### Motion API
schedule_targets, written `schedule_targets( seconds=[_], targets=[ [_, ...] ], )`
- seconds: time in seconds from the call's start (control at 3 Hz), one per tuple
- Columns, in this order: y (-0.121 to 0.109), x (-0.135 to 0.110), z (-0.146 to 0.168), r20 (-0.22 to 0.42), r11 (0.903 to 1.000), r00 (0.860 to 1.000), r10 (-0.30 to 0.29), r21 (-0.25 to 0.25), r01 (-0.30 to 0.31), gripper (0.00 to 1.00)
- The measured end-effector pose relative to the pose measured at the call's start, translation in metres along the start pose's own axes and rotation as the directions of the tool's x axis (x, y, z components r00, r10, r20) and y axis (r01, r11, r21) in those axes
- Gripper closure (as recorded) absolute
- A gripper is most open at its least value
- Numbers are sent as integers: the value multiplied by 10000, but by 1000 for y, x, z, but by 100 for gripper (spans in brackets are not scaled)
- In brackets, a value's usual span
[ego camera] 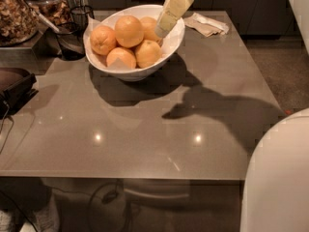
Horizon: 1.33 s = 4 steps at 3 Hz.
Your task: Pick orange from white bowl
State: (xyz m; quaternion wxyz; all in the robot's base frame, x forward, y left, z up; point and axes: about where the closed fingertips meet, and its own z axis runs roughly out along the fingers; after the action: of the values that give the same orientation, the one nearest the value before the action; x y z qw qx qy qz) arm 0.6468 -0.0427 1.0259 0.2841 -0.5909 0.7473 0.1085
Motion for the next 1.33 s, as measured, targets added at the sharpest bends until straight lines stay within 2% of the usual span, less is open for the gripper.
schedule_targets(
  seconds=[0.33,0.67,1.0,1.33],
  targets=[
    [-7,-16,19,614,9999,9980,120,-94,-115,0],
    [-17,-33,40,802,9996,9965,240,-173,-227,0],
    [-22,-43,59,732,9985,9962,465,-318,-442,0],
    [-26,-47,71,563,9979,9966,599,-292,-583,6]
  ],
)
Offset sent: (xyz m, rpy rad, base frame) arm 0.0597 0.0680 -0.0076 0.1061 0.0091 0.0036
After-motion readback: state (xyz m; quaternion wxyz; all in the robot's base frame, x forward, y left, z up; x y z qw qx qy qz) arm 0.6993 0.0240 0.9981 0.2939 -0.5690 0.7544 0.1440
